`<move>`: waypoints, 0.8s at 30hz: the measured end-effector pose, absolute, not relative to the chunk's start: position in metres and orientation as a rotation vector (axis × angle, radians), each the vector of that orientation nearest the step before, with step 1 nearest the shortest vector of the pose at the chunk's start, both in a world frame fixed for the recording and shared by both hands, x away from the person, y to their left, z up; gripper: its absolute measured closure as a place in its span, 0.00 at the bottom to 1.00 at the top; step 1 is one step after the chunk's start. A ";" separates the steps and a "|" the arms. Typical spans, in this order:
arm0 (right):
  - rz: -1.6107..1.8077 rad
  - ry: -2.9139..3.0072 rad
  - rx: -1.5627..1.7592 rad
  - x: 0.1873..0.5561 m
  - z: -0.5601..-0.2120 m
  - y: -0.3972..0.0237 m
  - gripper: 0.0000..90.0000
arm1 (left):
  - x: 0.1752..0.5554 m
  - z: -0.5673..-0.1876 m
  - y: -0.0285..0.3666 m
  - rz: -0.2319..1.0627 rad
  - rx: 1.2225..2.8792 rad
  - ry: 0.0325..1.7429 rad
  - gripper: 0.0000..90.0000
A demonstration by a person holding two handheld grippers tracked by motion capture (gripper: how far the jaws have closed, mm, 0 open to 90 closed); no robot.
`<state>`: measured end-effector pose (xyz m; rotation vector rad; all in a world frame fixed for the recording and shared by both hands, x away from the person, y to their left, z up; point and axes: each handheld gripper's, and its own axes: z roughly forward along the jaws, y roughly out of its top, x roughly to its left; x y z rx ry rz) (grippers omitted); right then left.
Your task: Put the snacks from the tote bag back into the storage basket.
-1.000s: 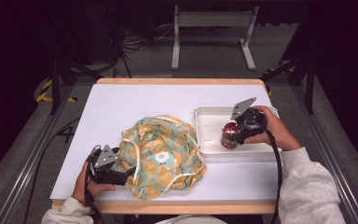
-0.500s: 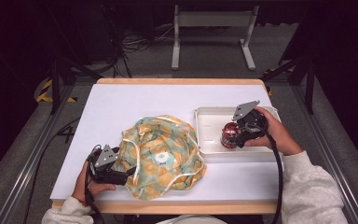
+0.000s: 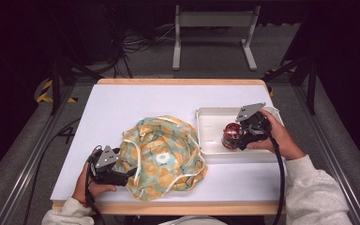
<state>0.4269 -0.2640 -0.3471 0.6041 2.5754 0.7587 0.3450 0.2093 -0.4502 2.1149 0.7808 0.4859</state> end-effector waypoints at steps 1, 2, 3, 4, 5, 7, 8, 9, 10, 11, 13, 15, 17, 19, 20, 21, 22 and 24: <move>0.759 2.575 0.604 0.427 -0.347 -0.264 0.10 | 0.345 -0.450 0.209 0.489 2.114 0.781 0.06; 0.772 2.567 0.610 0.426 -0.347 -0.265 0.10 | 0.345 -0.450 0.209 0.489 2.114 0.780 0.06; 0.779 2.564 0.610 0.425 -0.347 -0.266 0.10 | 0.345 -0.450 0.209 0.489 2.117 0.777 0.06; 0.816 2.545 0.621 0.421 -0.347 -0.268 0.10 | 0.345 -0.450 0.209 0.485 2.116 0.779 0.06; 0.816 2.545 0.621 0.421 -0.347 -0.268 0.10 | 0.345 -0.450 0.209 0.485 2.116 0.779 0.06; 0.825 2.529 0.632 0.419 -0.347 -0.270 0.10 | 0.345 -0.450 0.209 0.485 2.116 0.779 0.05; 0.826 2.523 0.636 0.418 -0.348 -0.271 0.10 | 0.345 -0.450 0.209 0.486 2.117 0.779 0.05; 0.822 2.513 0.642 0.417 -0.349 -0.273 0.11 | 0.345 -0.450 0.209 0.486 2.117 0.779 0.05; 0.817 2.506 0.647 0.416 -0.350 -0.274 0.11 | 0.345 -0.450 0.209 0.488 2.118 0.778 0.06; 0.817 2.506 0.647 0.416 -0.350 -0.274 0.11 | 0.345 -0.450 0.209 0.486 2.117 0.779 0.06; 0.814 2.506 0.653 0.415 -0.350 -0.276 0.11 | 0.345 -0.450 0.209 0.485 2.119 0.777 0.06; 0.823 2.493 0.660 0.413 -0.350 -0.278 0.12 | 0.345 -0.451 0.209 0.484 2.117 0.779 0.05; 0.831 2.488 0.661 0.411 -0.350 -0.280 0.12 | 0.345 -0.451 0.209 0.478 2.118 0.781 0.06; 0.832 2.482 0.662 0.410 -0.350 -0.281 0.12 | 0.345 -0.451 0.209 0.485 2.118 0.779 0.06; 0.824 2.481 0.659 0.409 -0.350 -0.282 0.12 | 0.345 -0.451 0.209 0.484 2.118 0.779 0.05; 0.825 2.479 0.657 0.408 -0.351 -0.283 0.12 | 0.345 -0.451 0.209 0.483 2.119 0.779 0.06; 0.820 2.475 0.658 0.407 -0.351 -0.283 0.12 | 0.345 -0.451 0.209 0.479 2.119 0.779 0.06; 0.820 2.468 0.670 0.406 -0.352 -0.286 0.12 | 0.346 -0.451 0.209 0.479 2.120 0.778 0.06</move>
